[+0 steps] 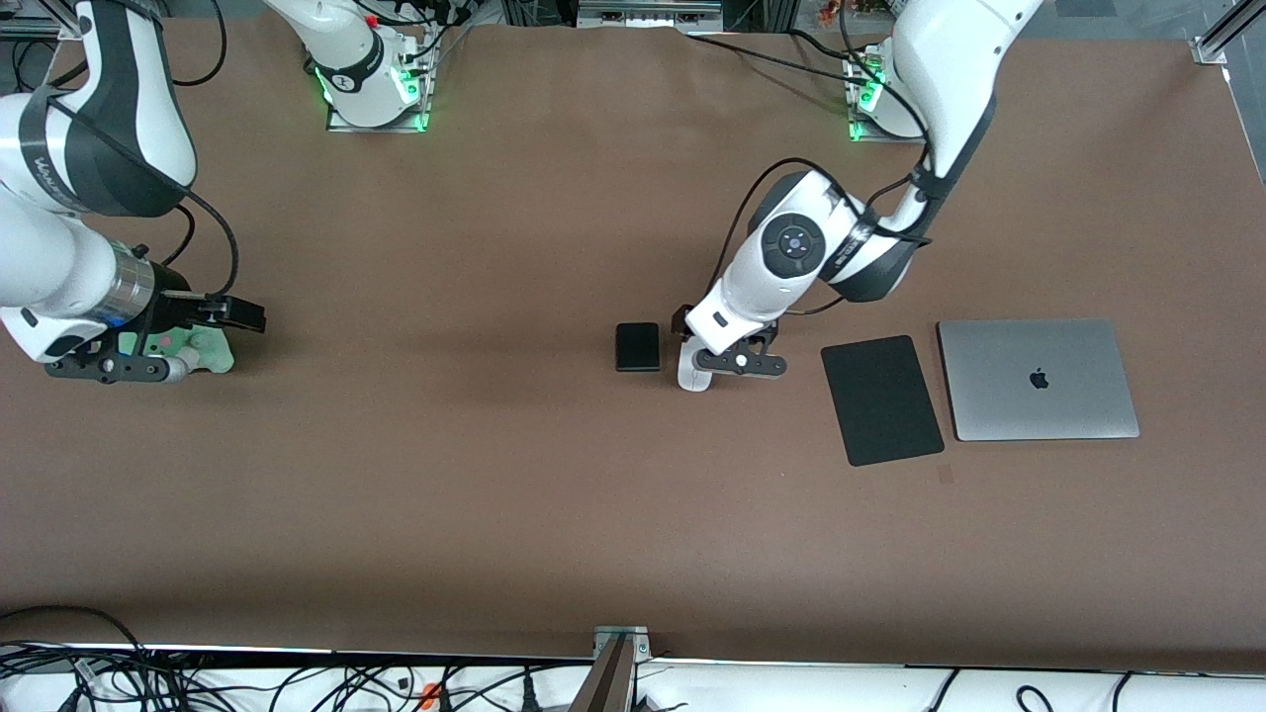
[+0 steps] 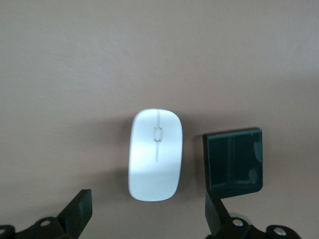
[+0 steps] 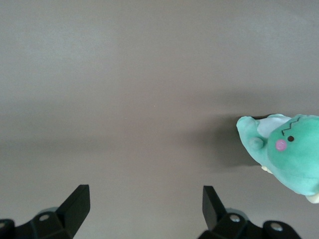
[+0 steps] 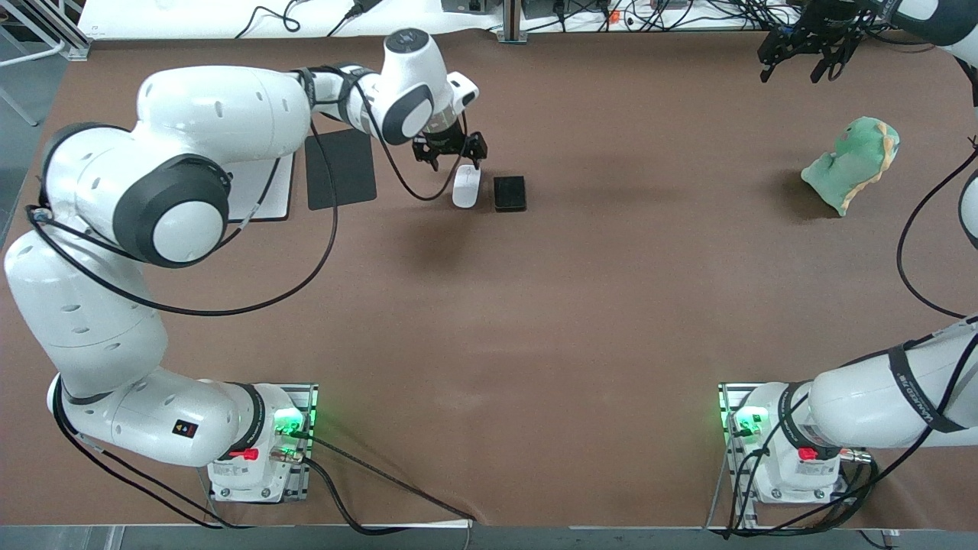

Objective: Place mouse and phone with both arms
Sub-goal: 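Grasp the white mouse with the left gripper and lift it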

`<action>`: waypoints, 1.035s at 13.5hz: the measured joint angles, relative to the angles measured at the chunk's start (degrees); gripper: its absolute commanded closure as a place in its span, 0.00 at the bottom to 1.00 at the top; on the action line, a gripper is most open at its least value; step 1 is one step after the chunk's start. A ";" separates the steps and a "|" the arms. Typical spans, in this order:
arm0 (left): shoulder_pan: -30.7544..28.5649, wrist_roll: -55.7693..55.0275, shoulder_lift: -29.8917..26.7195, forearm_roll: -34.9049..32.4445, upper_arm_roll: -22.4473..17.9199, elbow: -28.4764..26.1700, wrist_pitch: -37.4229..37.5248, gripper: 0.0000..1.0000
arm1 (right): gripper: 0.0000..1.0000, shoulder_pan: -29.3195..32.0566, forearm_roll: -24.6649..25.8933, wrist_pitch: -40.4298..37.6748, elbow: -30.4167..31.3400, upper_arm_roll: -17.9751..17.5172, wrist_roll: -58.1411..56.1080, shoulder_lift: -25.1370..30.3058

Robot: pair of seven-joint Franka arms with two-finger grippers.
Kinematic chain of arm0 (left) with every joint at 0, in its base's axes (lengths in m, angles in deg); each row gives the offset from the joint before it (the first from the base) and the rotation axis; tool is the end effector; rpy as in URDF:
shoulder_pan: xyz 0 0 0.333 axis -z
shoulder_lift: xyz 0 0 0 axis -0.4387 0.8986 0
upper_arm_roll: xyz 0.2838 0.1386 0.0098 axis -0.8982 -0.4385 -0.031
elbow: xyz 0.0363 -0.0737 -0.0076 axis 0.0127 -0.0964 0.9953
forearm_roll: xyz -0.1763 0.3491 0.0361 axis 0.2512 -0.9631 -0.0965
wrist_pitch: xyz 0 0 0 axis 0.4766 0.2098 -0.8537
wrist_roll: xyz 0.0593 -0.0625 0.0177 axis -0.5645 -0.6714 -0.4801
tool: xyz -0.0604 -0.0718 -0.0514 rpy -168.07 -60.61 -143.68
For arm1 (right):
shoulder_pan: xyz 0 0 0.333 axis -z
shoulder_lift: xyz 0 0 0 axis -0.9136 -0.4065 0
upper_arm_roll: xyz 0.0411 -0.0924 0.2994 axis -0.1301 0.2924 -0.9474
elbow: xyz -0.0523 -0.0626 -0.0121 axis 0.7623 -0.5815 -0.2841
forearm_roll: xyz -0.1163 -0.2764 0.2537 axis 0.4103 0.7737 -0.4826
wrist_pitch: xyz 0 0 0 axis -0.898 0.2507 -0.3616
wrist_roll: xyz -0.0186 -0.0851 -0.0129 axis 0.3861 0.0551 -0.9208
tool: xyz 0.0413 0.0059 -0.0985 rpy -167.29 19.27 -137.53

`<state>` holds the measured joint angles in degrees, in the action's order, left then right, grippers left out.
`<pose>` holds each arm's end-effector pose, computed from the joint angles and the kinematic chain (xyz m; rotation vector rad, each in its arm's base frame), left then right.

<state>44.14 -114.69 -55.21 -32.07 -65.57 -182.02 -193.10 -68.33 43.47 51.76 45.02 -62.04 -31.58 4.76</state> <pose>0.5324 -0.3833 0.2423 2.9910 -0.1092 -0.0934 0.6166 0.0190 0.4485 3.1202 -0.0657 -0.2258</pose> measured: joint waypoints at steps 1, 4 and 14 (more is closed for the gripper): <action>0.80 0.00 1.08 -1.12 -0.14 0.01 -0.61 0.00 | 0.00 -0.20 0.00 0.53 0.00 0.00 0.00 -0.53; 2.15 0.02 3.48 -4.95 -0.30 -0.01 -0.85 0.00 | 0.00 -0.83 0.00 2.07 0.00 -0.01 0.00 -1.89; 4.32 0.30 6.85 -5.37 -3.41 -0.01 -4.02 0.08 | 0.00 -2.45 0.00 4.55 -0.02 -0.02 2.27 -3.14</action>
<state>48.46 -114.38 -48.36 -37.45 -68.99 -182.03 -197.12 -70.78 43.47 56.31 45.00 -62.06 -29.31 1.62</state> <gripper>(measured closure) 0.000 0.000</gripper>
